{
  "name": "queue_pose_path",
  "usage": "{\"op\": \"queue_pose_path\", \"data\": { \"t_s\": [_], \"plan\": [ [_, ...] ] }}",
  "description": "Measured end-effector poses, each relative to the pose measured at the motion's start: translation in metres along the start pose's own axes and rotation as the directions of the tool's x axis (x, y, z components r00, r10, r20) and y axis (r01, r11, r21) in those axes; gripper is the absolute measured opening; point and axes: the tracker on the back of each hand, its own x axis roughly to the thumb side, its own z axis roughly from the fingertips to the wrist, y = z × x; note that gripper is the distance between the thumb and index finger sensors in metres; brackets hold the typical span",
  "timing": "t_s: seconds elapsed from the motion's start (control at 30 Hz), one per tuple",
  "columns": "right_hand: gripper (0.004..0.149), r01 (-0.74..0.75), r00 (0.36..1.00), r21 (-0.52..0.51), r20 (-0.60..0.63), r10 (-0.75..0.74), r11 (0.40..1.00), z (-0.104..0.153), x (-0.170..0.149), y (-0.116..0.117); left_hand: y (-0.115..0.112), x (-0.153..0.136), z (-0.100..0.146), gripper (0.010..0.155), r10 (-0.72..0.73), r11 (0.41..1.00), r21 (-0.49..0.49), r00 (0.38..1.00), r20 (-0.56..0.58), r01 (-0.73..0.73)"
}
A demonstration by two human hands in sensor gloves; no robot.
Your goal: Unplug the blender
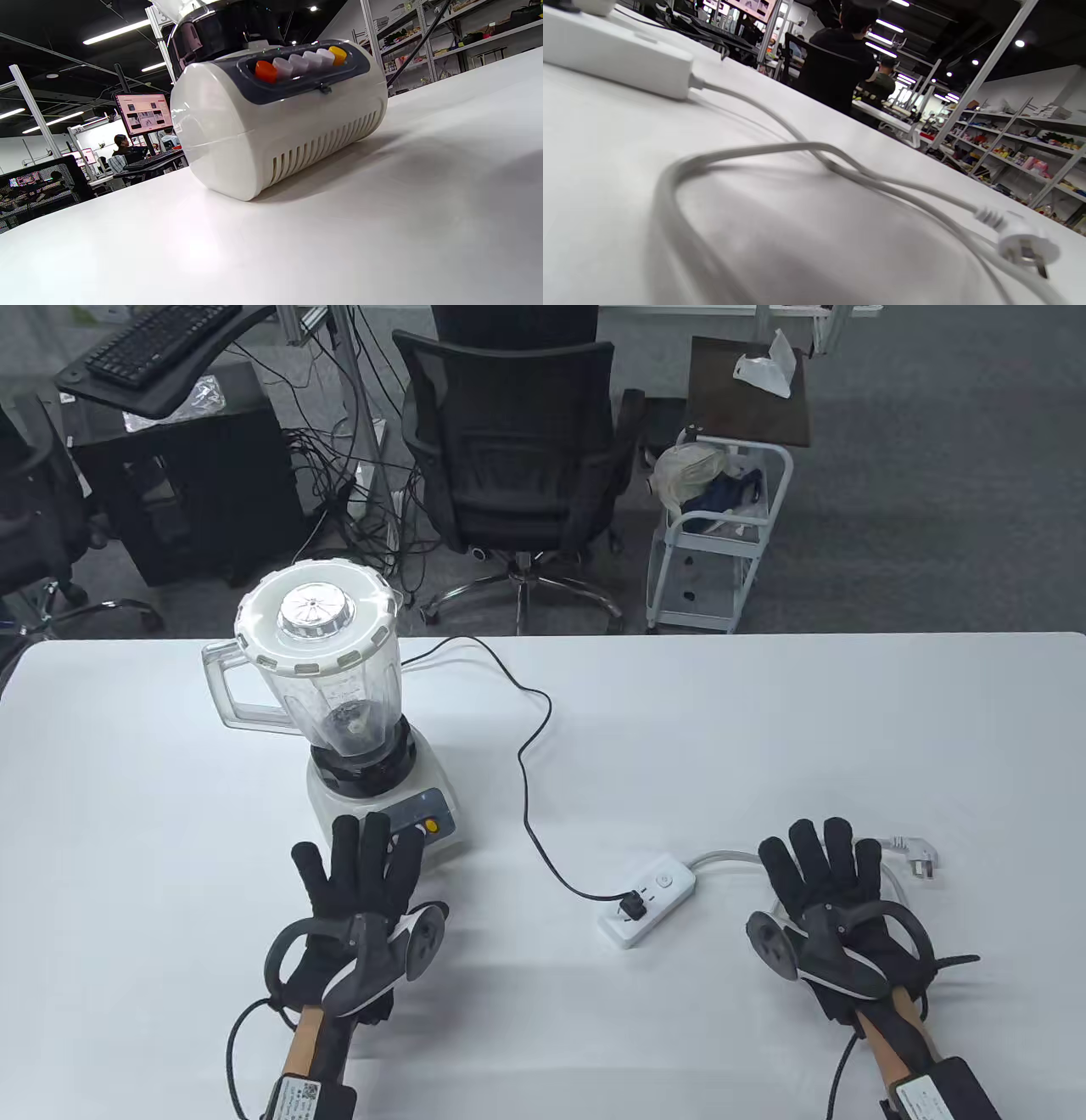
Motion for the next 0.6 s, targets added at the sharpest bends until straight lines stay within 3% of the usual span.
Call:
{"op": "queue_pose_path", "data": {
  "t_s": [0.37,0.6],
  "plan": [
    [0.086,0.061,0.997,0.027,0.036,-0.062,0.998,-0.003,0.005,0.005,-0.001,0.005,-0.002,0.089,0.016,1.000,-0.006,1.000,0.027,-0.016],
    [0.077,0.194,0.975,0.066,0.102,-0.200,0.979,-0.032,0.021,-0.007,0.020,0.043,-0.019,0.087,0.128,0.992,-0.006,0.980,0.151,-0.129]
  ]
}}
